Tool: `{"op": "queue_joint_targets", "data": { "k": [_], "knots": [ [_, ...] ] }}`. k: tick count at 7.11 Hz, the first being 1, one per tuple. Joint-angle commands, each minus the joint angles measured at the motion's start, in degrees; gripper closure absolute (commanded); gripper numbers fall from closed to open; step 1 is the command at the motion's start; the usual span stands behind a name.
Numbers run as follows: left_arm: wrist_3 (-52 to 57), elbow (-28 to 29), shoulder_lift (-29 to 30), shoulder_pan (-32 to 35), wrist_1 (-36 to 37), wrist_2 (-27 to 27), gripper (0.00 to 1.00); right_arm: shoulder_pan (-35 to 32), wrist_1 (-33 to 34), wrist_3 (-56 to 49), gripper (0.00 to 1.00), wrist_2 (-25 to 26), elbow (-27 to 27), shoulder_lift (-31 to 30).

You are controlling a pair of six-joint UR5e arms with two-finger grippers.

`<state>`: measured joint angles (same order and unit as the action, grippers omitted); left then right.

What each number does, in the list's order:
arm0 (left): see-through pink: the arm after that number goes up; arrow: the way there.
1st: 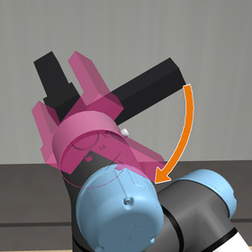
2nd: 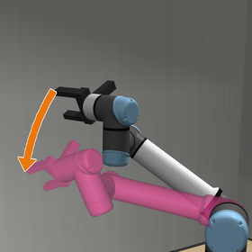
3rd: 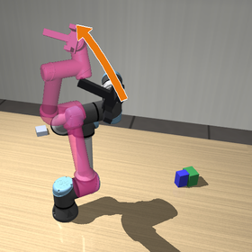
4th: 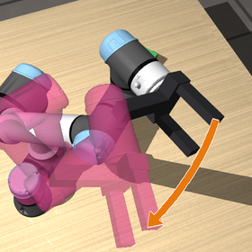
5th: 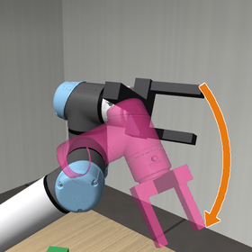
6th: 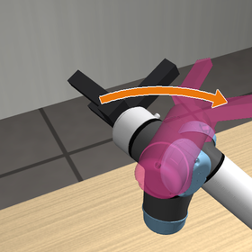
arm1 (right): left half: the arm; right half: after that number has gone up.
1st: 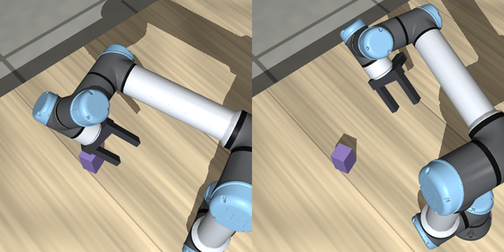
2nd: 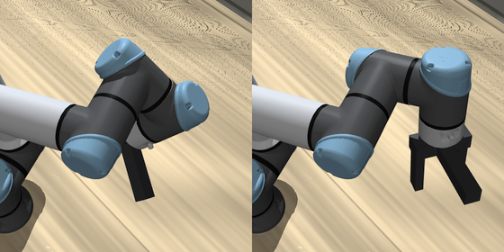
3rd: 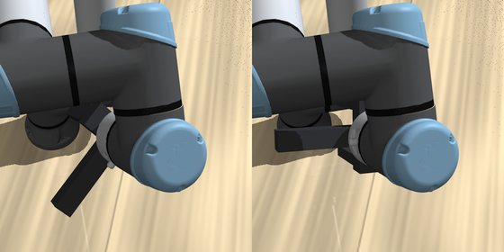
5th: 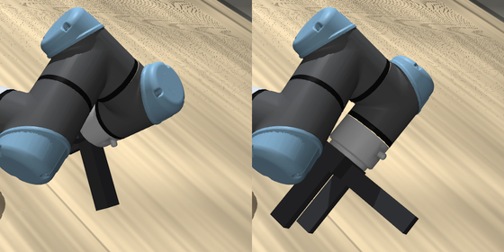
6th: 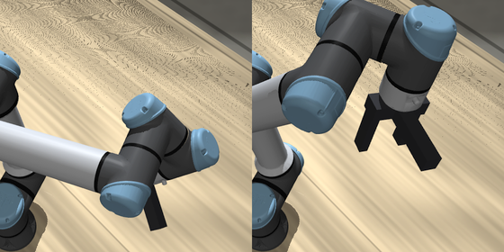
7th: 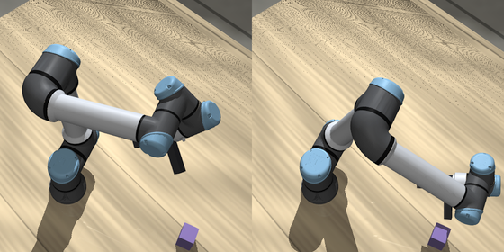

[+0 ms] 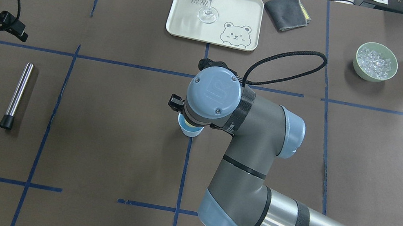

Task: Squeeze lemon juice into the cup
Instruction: 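Lower the lemon slice into the blue cup and open the right gripper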

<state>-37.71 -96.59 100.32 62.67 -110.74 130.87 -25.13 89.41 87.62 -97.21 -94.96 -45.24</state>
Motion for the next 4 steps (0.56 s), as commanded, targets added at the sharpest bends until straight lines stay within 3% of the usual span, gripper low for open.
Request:
{"op": "queue_joint_targets", "data": {
  "k": [1, 4],
  "knots": [
    [0.0, 0.0, 0.0, 0.0, 0.0, 0.0, 0.00, 0.2, 0.1, -0.1, 0.39, 0.0, 0.0, 0.0],
    [0.0, 0.1, 0.0, 0.0, 0.0, 0.0, 0.00, 0.1, 0.0, -0.4, 0.11, -0.1, -0.2, 0.0]
  ]
}}
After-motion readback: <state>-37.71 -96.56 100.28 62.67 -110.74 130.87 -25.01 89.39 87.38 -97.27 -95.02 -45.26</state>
